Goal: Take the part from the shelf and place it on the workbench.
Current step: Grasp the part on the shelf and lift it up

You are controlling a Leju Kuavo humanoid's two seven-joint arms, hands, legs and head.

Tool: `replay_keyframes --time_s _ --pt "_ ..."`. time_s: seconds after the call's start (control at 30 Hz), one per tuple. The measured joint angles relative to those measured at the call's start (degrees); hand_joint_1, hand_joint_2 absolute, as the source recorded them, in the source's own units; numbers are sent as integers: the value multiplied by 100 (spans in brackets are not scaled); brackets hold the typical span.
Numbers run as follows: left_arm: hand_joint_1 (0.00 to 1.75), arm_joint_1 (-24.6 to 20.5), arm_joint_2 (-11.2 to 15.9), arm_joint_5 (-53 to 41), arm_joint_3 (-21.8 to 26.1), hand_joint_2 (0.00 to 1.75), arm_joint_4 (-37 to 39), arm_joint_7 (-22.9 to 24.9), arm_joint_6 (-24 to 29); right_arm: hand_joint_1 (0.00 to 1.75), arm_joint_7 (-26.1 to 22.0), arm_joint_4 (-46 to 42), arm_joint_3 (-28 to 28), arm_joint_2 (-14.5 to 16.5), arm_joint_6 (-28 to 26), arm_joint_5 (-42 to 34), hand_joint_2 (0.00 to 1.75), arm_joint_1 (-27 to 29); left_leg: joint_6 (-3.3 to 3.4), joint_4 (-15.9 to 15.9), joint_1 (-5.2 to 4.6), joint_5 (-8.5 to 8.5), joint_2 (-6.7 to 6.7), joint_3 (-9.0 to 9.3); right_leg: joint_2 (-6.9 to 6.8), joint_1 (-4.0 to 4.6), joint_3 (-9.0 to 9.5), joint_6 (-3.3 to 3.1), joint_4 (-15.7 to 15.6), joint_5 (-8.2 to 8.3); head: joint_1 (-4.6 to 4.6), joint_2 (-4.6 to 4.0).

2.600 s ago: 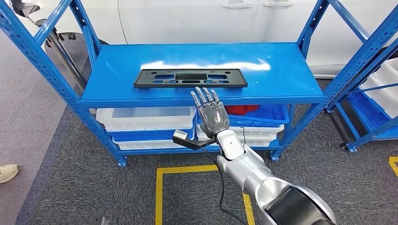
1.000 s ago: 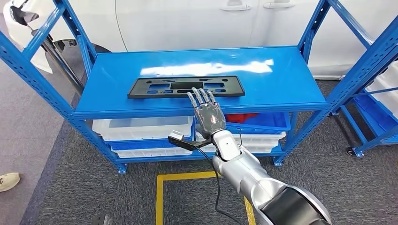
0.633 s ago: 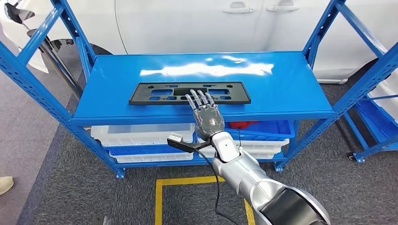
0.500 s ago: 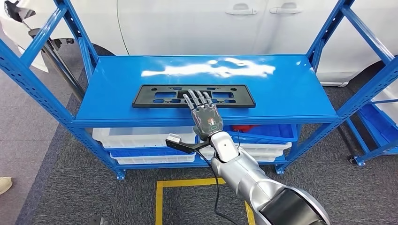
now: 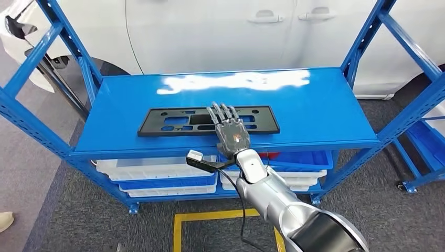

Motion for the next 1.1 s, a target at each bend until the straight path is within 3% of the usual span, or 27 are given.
replay_keyframes --time_s 0.07,0.1,0.13,0.17,0.23,0.3,0.4,0.47,0.5,0.57,0.6,0.63,0.67,0.73,0.77,0.83,0.9,0.97,1.1 --pt "0 -1 -4 -6 1 0 0 -2 0 0 -16 1 -5 13 0 1 175 6 -43 755 7 -267 0 -489 -1 2 63 -26 0 -63 -1 0" --pt "0 10 -4 -5 1 0 0 -2 1 0 -22 2 -8 16 0 1 175 24 -55 1000 10 -313 1 -694 1 4 97 -27 2 -97 -1 0" --pt "0 22 -4 -5 1 0 0 -2 1 0 -26 2 -10 17 0 0 175 40 -56 1018 10 -225 1 -794 5 4 140 -24 5 -134 -1 0" --pt "0 32 -4 -4 1 0 0 -2 1 0 -29 2 -12 20 0 -1 175 50 -52 823 10 -11 1 -790 9 3 192 -15 10 -175 -1 0" --pt "0 38 1 -3 3 0 1 -2 3 0 -34 3 -17 33 0 0 175 56 -33 61 5 551 8 -576 11 3 307 16 26 -268 0 0" --pt "0 29 5 -3 11 0 2 -4 10 0 -46 2 -22 45 -1 2 175 55 25 -491 -20 747 22 -400 10 21 349 71 51 -344 0 1" --pt "0 33 3 -2 41 0 2 -5 18 0 -72 -9 -31 56 -3 16 175 68 143 -595 -23 736 22 -346 8 38 356 168 68 -433 0 1" --pt "0 30 1 -3 63 0 2 -9 18 0 -87 -51 -33 65 -5 72 175 63 197 -627 0 722 18 -302 5 23 277 235 271 -574 1 0" --pt "0 20 2 -5 73 0 2 -14 18 0 -91 -76 -33 67 -7 124 175 64 222 -641 6 713 18 -277 5 9 136 266 544 -710 1 0" --pt "0 4 6 -12 92 0 2 -29 17 0 -76 -102 -12 69 -7 263 175 82 252 -641 1 680 16 -252 3 -22 -338 308 1353 -1009 2 0" --pt "0 4 7 -16 96 0 2 -42 16 0 -46 -104 31 69 -4 328 175 94 256 -638 0 659 13 -239 3 -35 -556 322 1668 -1066 2 0" --pt "0 6 6 -20 99 0 2 -56 13 0 0 -104 106 70 6 379 175 98 253 -633 0 636 7 -221 3 -46 -684 329 1786 -1006 2 0" --pt "0 7 5 -22 103 0 2 -72 7 0 58 -103 225 73 31 410 175 89 245 -628 0 609 1 -194 2 -54 -690 328 1662 -829 2 0" --pt "0 -1 4 -22 114 0 2 -95 -7 11 147 -102 558 82 165 431 175 39 217 -623 0 546 -10 -112 2 -58 -409 295 886 -316 2 0" --pt "0 -11 4 -20 122 0 2 -105 -12 17 172 -100 757 94 302 433 175 0 194 -618 -8 516 -13 -81 2 -45 -251 270 508 -142 2 0" --pt "0 -31 7 -11 139 0 2 -126 -16 99 197 -92 1149 127 676 434 175 -82 142 -619 -17 477 -12 -57 8 -19 -99 218 142 -36 1 0" --pt "0 -41 10 -3 160 0 2 -154 -15 175 211 -87 1525 172 1048 434 175 -141 81 -631 -14 455 -8 -49 15 -14 -80 159 111 -50 1 0" --pt "0 -45 13 2 188 0 1 -189 -15 175 212 -87 1819 227 1294 434 175 -195 24 -491 -4 343 -3 -87 12 -33 -26 90 51 -42 1 0" --pt "0 -53 15 8 238 0 2 -238 -17 175 195 -86 2085 293 1633 427 175 -298 -57 685 17 -221 1 -654 -4 -44 33 19 16 -58 2 0"
